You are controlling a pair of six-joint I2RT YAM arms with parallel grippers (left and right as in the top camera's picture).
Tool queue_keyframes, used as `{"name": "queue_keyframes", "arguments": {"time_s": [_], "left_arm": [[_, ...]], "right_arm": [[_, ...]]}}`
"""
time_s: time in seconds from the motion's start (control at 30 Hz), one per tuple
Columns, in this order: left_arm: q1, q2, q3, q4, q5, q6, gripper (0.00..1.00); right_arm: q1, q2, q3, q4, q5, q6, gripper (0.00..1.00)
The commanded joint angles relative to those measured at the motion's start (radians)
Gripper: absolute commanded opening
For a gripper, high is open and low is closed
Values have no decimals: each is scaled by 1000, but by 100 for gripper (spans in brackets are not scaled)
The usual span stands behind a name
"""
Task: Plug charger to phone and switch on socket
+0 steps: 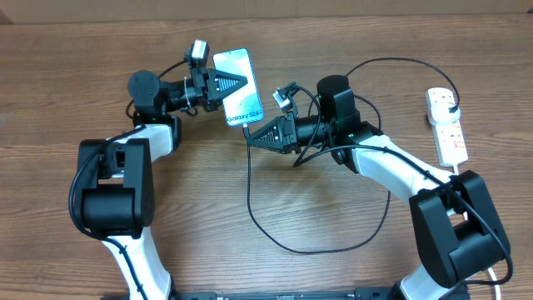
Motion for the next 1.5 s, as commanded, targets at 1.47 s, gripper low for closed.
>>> {"name": "queue_keyframes", "arguments": {"time_s": [1.47], "left_arm": [[15,-9,23,-29,-66,32,4]], "right_arm": [[-14,6,0,23,6,6,4]]}}
